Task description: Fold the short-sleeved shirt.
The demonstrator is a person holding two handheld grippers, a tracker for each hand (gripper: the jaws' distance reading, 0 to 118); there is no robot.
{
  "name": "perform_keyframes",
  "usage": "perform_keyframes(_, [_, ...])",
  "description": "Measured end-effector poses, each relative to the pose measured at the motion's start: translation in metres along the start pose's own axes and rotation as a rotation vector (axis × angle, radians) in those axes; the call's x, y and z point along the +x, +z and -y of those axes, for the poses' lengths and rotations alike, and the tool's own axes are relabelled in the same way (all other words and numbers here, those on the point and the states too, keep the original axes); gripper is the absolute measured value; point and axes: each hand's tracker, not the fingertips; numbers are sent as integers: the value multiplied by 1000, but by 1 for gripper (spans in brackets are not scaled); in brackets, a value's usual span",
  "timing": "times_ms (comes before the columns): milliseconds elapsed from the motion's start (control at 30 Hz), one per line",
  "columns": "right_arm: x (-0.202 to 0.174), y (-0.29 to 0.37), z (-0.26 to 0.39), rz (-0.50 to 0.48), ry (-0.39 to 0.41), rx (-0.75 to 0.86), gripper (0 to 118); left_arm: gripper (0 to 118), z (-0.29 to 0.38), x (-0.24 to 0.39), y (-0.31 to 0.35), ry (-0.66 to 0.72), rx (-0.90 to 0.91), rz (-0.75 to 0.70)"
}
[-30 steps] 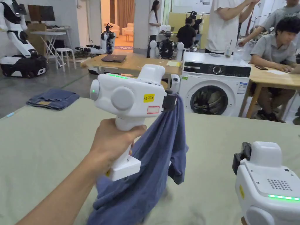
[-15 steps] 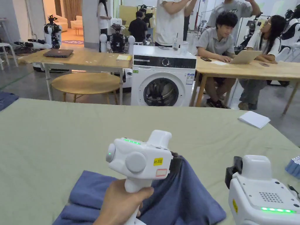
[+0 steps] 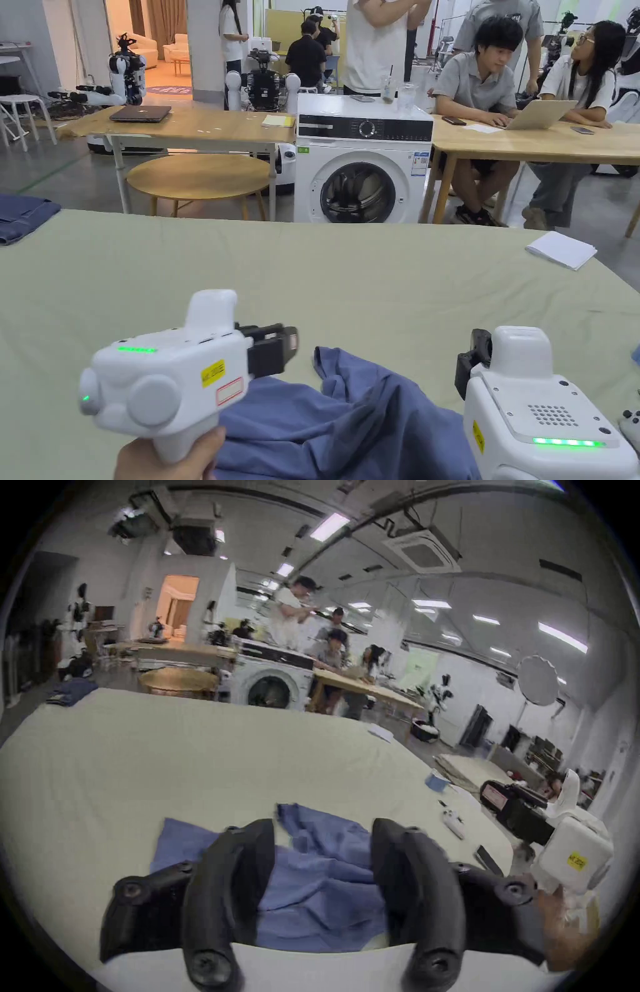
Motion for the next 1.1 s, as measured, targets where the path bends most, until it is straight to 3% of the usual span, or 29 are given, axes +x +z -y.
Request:
perform_keyframes(33, [-4,0,0,-9,1,0,0,9,4,-7,9,-6,19,-39])
perform_keyframes(67, [-8,0,0,-18,0,1,0,0,8,-13,16,-18,19,-80])
perform_keyframes(133, [-16,0,1,-34,0,1,0,0,15,-25,27,-12,36,-160])
perform_keyframes(333, [-32,-8,1,-78,7,-16,0,0,21,-74,22,57,-69,-188])
perform_keyframes(700, [-29,-32,6,-89,20,-63,0,0,-29,-147,-107,46,-370,-260])
perform_keyframes(800, [-22,-39,10,-80,23,-77,0,43,-34,-162,-145,84,-474,-257])
perform_keyframes(833, [-20,-41,12,-73,27,-83,0,52,-33,-166,-157,82,-498,-273])
perform_keyframes(933, [-11,-46,17,-56,32,-102,0,61,-25,-174,-189,41,-581,-315])
perform_keyframes(1067, [2,-50,24,-28,34,-127,0,61,2,-182,-226,21,-736,-379])
perform_keyframes(1100, [5,-50,26,-20,36,-132,0,61,7,-176,-226,-7,-705,-382])
